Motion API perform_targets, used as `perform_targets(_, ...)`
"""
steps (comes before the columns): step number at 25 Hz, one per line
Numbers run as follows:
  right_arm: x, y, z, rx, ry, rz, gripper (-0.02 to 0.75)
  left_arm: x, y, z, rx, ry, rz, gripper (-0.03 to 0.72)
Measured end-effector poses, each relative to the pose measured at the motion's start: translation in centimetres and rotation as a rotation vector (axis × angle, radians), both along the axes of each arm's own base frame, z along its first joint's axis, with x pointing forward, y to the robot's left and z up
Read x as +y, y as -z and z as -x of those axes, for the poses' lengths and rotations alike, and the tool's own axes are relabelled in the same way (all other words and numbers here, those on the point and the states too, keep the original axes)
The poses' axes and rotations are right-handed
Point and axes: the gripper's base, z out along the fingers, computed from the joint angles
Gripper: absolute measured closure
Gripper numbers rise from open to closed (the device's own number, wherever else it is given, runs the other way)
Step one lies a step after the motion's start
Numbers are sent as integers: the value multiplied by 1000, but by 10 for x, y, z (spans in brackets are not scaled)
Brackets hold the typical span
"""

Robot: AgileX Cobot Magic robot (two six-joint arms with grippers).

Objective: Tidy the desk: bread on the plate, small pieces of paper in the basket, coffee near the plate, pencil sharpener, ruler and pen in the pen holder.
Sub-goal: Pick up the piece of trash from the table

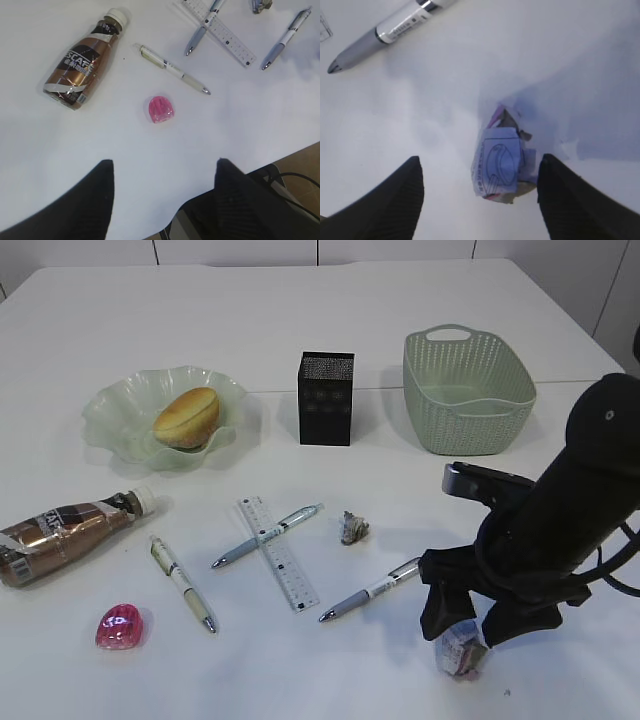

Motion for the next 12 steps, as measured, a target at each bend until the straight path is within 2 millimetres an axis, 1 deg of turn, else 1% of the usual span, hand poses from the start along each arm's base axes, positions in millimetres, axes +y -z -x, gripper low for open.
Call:
perform_targets(6,0,10,-1,29,-1,8,186,0,0,0,0,0,0,240)
perform_targets(12,0,10,-1,30,-3,9,186,0,0,0,0,0,0,241)
